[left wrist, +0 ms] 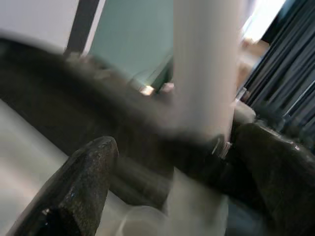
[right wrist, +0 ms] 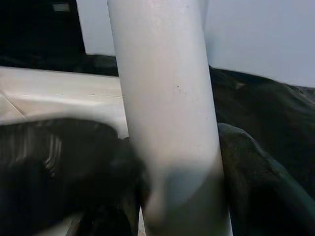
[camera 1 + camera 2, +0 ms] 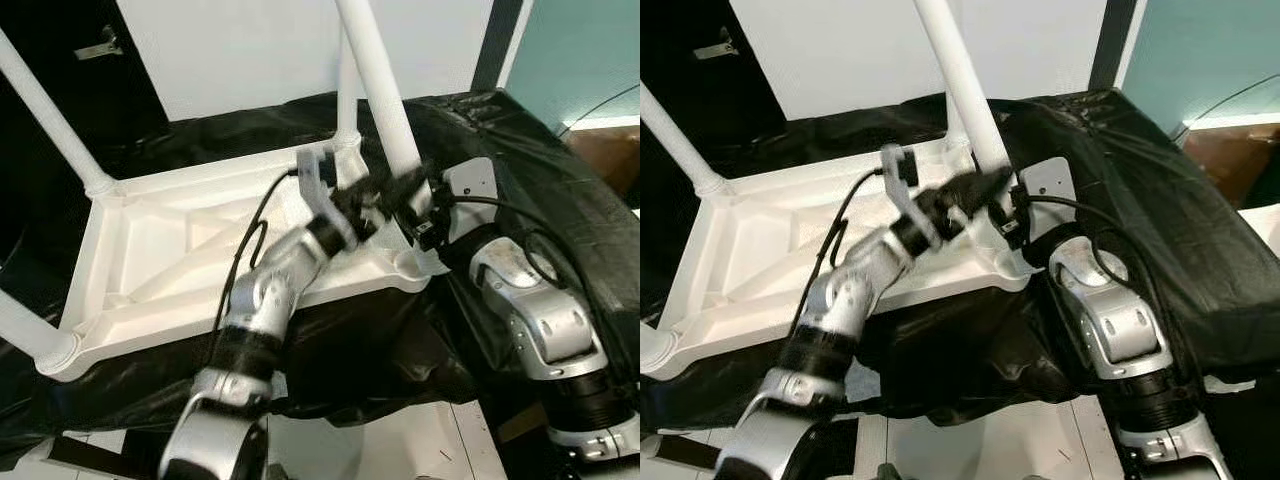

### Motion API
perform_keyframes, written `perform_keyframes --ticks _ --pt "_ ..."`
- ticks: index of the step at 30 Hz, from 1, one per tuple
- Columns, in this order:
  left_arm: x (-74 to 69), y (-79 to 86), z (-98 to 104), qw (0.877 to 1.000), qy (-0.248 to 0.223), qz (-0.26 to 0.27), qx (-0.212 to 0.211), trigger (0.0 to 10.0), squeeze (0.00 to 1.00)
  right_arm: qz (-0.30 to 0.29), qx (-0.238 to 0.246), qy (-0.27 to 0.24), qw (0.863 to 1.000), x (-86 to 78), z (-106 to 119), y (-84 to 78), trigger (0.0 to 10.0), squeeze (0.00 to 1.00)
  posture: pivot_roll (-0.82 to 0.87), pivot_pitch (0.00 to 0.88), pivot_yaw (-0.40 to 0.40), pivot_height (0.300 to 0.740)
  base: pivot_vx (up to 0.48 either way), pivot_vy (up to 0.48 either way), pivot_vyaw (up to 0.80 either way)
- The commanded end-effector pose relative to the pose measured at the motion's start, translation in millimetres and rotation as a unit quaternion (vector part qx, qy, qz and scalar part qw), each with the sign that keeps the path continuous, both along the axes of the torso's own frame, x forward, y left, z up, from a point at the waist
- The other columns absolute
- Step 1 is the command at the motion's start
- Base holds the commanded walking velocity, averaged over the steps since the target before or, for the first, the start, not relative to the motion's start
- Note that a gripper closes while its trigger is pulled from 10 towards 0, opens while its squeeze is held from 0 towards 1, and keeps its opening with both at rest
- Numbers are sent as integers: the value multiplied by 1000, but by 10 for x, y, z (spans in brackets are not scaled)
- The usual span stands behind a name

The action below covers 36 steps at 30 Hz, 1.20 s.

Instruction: Building children table

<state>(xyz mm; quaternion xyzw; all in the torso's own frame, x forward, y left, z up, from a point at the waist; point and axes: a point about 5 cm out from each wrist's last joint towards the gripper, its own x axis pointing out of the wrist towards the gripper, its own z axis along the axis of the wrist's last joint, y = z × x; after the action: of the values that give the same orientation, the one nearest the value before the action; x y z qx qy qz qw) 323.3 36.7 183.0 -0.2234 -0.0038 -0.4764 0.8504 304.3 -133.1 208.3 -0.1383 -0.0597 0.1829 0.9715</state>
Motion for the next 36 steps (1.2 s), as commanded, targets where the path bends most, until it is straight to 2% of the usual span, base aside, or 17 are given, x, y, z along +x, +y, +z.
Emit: perform_keyframes --ticks 1,4,5,7,10,11,12,15,17,20,23,31,32,36 --pt "-126 -1 -6 993 -36 -109 -6 10000 0 7 1 -15 1000 -16 14 48 10000 0 -160 22 71 740 0 0 0" --pt "-112 67 -4 994 -22 -101 -22 10000 0 6 0 -16 1000 -18 -2 44 10000 0 -156 23 70 740 0 0 0" --pt "-83 144 28 995 -10 -87 -45 10000 0 2 -2 -16 1000 -17 -30 31 10000 0 -152 27 70 740 0 0 0" --pt "-53 226 55 995 -4 -74 -61 10000 0 -2 -5 -17 1000 -14 -51 12 10000 0 -150 28 70 740 0 0 0" --pt "-21 322 70 996 -1 -61 -70 10000 0 -7 -9 -18 1000 -10 -69 -13 10000 0 -150 28 70 740 0 0 0" --pt "-14 378 10 997 -7 -57 -43 10000 0 -10 -12 -22 1000 -3 -76 -26 10000 0 -146 27 69 740 0 0 0" --pt "-14 378 10 997 -7 -57 -43 10000 0 -10 -12 -22 1000 -3 -76 -26 10000 0 -146 27 69 740 0 0 0" --pt "-37 459 -151 997 -18 -66 30 10000 0 -12 -20 -32 999 16 -74 -38 10000 0 -146 26 69 740 0 0 0" --pt "-42 466 -166 997 -19 -68 37 10000 0 -12 -22 -33 999 17 -74 -38 10000 0 -146 26 69 740 0 0 0" --pt "-145 491 -321 989 -23 -110 100 10000 0 -14 -49 -53 997 36 -91 -56 10000 0 -146 26 75 740 0 0 0" --pt "-200 487 -391 983 -13 -136 118 10000 0 -4 -56 -56 997 50 -143 -20 10000 0 -145 27 77 740 0 0 0" --pt "-221 462 -443 979 -8 -153 134 10000 0 15 -66 -68 995 65 -204 92 10000 0 -143 24 80 740 0 0 0" --pt "-233 458 -477 976 -8 -163 144 10000 0 23 -66 -72 995 70 -246 144 10000 0 -142 24 80 740 0 0 0" --pt "-288 473 -537 969 -5 -191 157 10000 0 30 -78 -81 993 77 -325 181 10000 0 -143 24 82 740 0 0 0"
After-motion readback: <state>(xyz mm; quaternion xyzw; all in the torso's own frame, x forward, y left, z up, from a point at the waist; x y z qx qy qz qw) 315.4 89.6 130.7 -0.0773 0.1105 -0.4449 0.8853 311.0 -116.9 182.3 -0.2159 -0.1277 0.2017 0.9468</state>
